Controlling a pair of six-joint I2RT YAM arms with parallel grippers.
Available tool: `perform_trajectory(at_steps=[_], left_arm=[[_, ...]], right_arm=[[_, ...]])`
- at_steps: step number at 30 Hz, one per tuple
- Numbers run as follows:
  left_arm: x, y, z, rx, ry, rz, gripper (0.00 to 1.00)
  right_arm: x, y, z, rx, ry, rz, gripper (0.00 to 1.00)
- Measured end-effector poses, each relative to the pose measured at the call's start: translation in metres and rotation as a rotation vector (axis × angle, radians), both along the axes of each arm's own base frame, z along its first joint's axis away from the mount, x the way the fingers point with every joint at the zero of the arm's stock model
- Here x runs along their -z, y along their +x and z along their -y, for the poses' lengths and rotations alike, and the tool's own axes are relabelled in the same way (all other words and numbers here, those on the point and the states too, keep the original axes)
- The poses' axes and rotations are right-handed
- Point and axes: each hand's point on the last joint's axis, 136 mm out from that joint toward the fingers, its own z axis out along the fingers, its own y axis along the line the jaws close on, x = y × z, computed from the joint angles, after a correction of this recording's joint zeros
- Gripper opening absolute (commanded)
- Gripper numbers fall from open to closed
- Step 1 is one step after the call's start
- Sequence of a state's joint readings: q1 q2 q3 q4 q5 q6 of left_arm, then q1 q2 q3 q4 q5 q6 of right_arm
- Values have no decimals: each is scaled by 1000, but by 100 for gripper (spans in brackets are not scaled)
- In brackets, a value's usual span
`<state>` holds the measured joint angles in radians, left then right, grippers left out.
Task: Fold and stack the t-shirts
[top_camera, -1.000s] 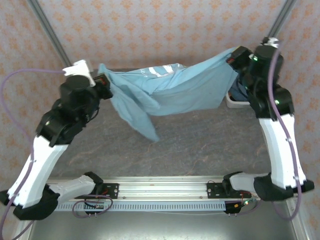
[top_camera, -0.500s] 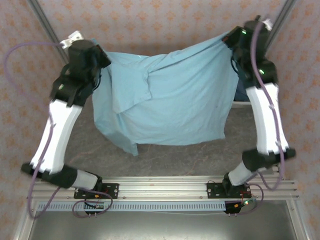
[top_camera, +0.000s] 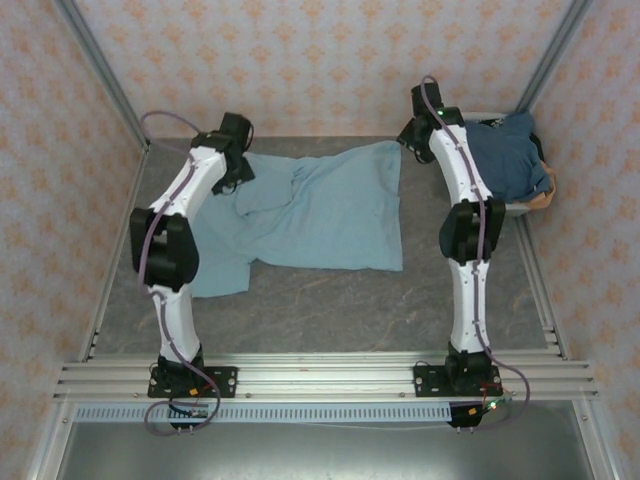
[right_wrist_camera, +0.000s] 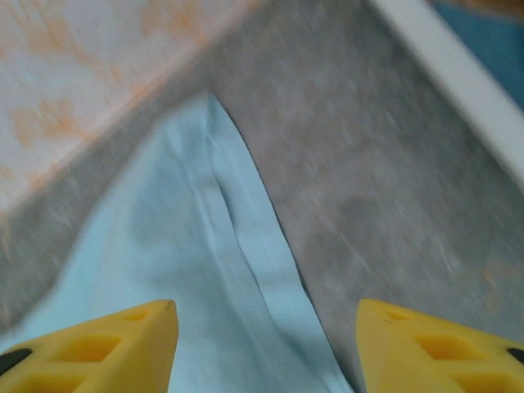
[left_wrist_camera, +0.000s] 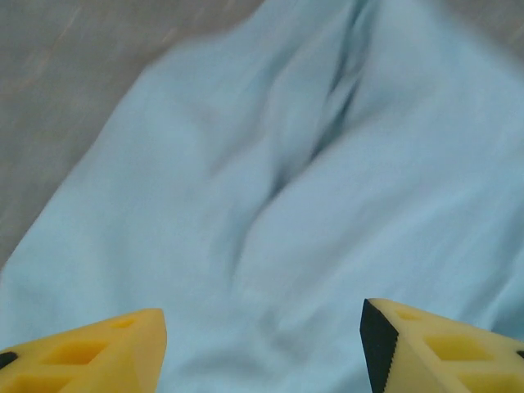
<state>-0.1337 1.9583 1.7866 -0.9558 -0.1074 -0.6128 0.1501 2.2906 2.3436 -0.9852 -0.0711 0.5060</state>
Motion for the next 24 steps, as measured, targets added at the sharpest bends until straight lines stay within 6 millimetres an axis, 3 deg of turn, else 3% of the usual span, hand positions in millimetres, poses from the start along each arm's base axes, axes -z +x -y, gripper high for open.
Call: perform_trajectory(at_steps=[5,8,10,14,18,21,24], left_arm=[[-3,-122,-31,-103,-2,-80,67],[22,-179,-57,-211,-21,-153,66],[48,-206,-70,-297,-62,-236,63],[78,-221,-77,-373,-121,-333,61],[80,-212,-73,-377,-152,-308,61],[80,-211,-72,-376,-156,-302,61],[79,-211,-72,-374,-160,-299,60]], right_arm=[[-18,-97,-28,-61,36,-25,57],[-23,-146,-46,-103,92,10,53],[-8,-170,-55,-121,128,-5,41],[59,-197,-76,-141,177,-130,35],[121,-214,-88,-131,187,-284,25],[142,-215,-86,-109,167,-337,19],[146,-207,-78,-82,131,-344,15]])
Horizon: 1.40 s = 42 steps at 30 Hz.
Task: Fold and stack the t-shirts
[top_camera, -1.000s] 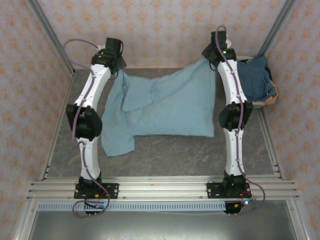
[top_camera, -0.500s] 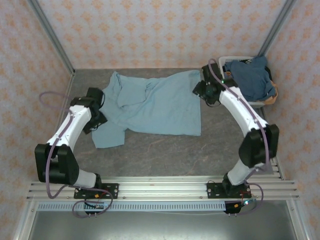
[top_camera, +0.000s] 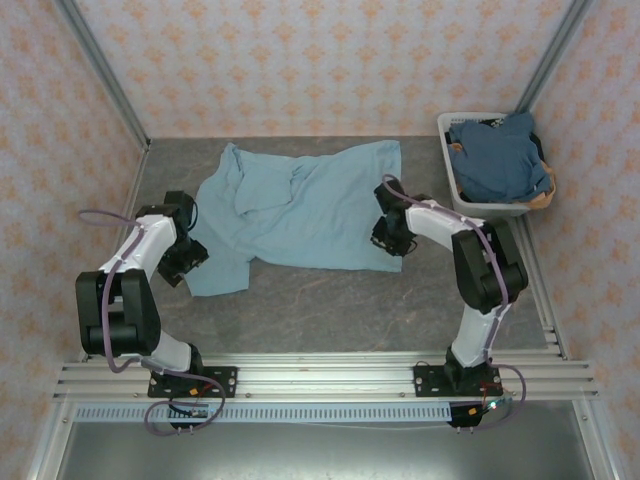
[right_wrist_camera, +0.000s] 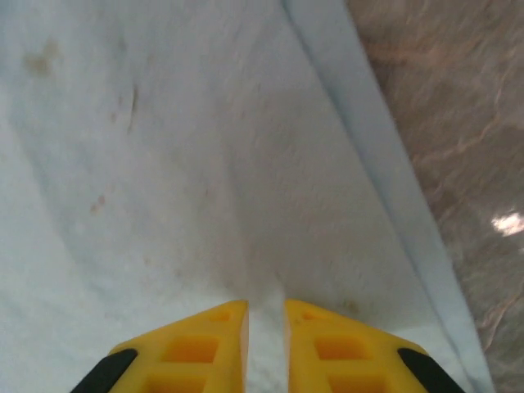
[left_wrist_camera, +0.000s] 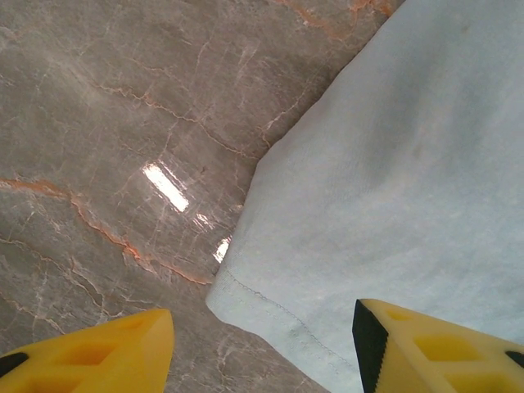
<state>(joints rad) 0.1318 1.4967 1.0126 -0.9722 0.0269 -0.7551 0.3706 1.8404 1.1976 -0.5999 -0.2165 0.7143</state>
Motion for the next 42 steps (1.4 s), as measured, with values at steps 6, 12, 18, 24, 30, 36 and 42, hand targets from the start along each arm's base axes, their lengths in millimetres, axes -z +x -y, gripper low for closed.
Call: perform_trajectory(at_steps=[6,12,18,24,30,36,42], left_arm=[[-5,2,4,11,-15,24,56],[-4,10,29,112,-42,42,53],[-3,19,45,158,-67,68,53],[-3,24,50,173,-75,89,53],[-3,26,52,174,-89,97,53],[-3,26,52,178,-89,98,52],[-3,26,52,180,-91,98,52]], right_arm=[[-3,12,37,69,-64,10,15],[-11,21,49,21,-64,43,38],[-32,55,45,-27,-12,122,45],[-27,90,43,-48,13,147,43],[-9,102,38,-68,23,123,42],[-10,120,33,-74,35,145,41],[-1,127,31,-78,34,131,40]])
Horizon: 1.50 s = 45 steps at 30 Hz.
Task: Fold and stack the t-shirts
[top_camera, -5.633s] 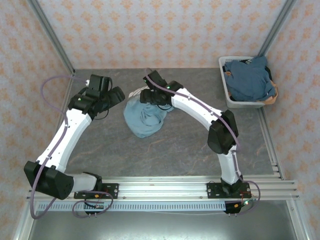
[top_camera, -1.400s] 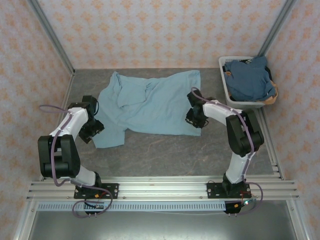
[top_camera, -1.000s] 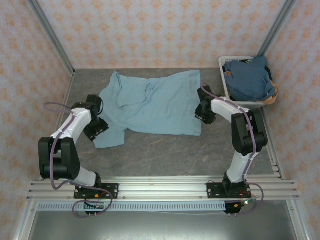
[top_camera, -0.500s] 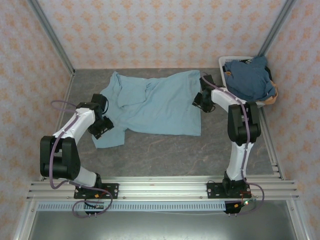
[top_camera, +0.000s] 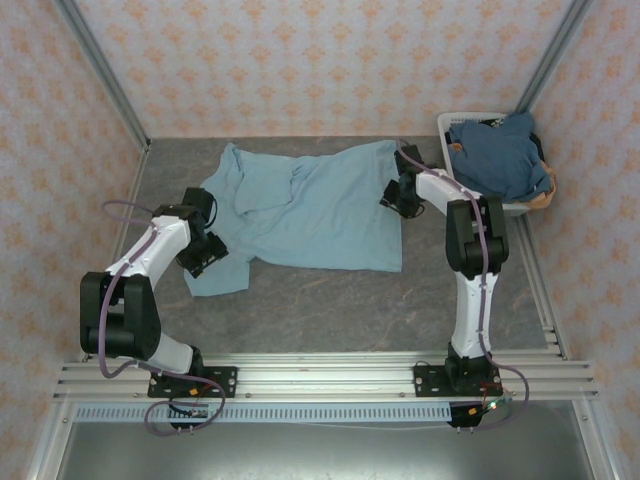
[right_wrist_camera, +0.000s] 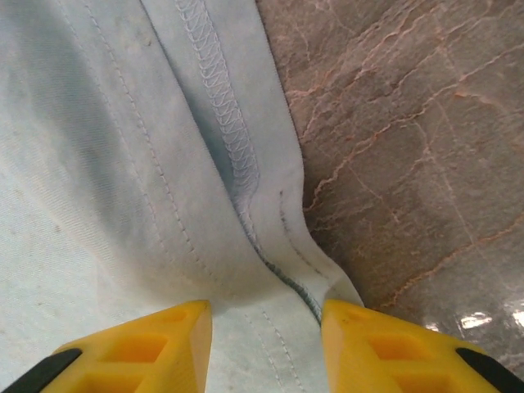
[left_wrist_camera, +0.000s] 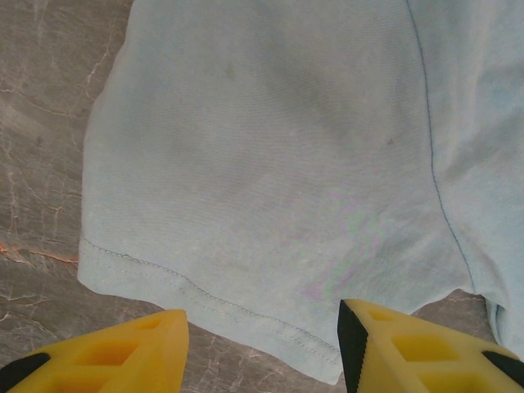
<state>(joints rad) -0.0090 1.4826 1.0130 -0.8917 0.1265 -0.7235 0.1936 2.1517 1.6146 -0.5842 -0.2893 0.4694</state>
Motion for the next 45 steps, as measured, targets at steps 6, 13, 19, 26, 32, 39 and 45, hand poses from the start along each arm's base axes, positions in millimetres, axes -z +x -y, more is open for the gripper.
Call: perform_trajectory(at_steps=[6,13,19,26,32,39,45], left_arm=[[0,0,0,14,-1,-1,51],[0,1,1,17,-3,3,50],[0,1,1,17,-3,3,50],[2,0,1,17,-4,5,50],[4,-1,1,17,-7,3,50],[6,-2,4,21,-15,2,50],[6,-2,5,23,-21,1,50]], right_arm=[[-2,7,-1,-12,-3,11,40],[1,7,-3,-22,1,4,24],[0,7,-5,-5,17,-2,19],[-3,7,-4,14,20,-6,5],[-11,5,-2,24,14,-6,4],[-32,6,1,40,7,20,5],[-45,7,3,58,0,37,8]])
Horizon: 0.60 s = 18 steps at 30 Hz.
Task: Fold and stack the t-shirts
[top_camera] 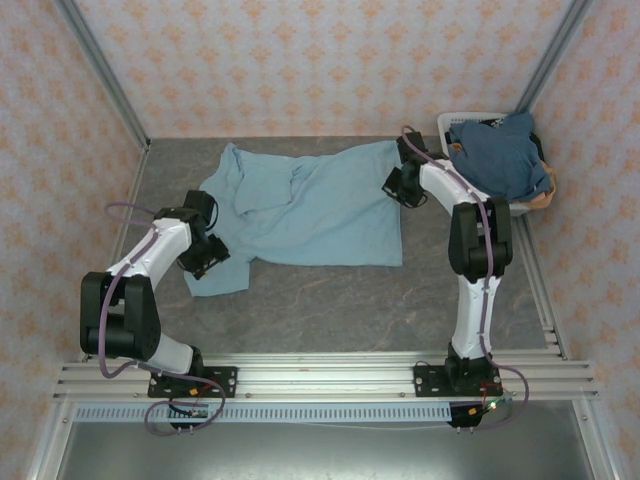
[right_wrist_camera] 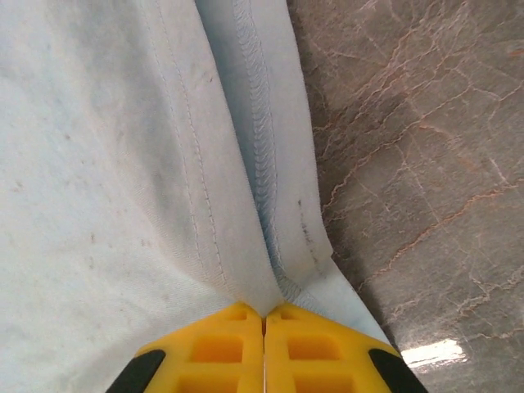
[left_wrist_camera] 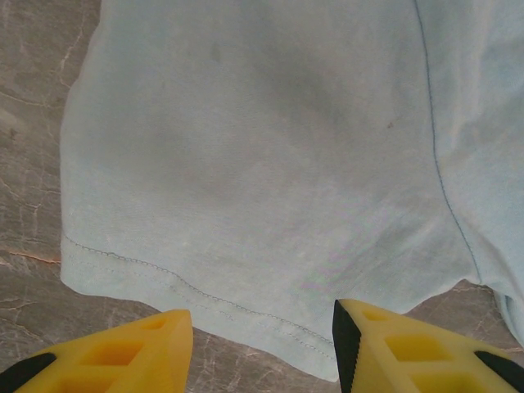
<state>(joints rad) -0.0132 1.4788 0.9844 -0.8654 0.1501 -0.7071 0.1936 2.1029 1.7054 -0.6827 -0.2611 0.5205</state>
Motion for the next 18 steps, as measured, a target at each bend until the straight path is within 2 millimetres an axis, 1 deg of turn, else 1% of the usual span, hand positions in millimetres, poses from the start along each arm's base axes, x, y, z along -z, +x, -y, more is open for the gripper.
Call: perform_trajectory(at_steps=[2,5,10,13,18], left_arm=[[0,0,0,0,0,0,50],[0,0,0,0,0,0,50],[-1,-1,0,0,0,7,50],[-2,-2,0,0,0,11,50],[-4,-2,0,0,-1,19,50]], right_arm=[[0,-1,0,4,-1,-4,14],[1,-2,0,15,6,-11,28],[2,-1,-4,28,40,-7,45],[9,-4,-5,30,49,-17,49],[22,-14,-5,24,48,-51,50]])
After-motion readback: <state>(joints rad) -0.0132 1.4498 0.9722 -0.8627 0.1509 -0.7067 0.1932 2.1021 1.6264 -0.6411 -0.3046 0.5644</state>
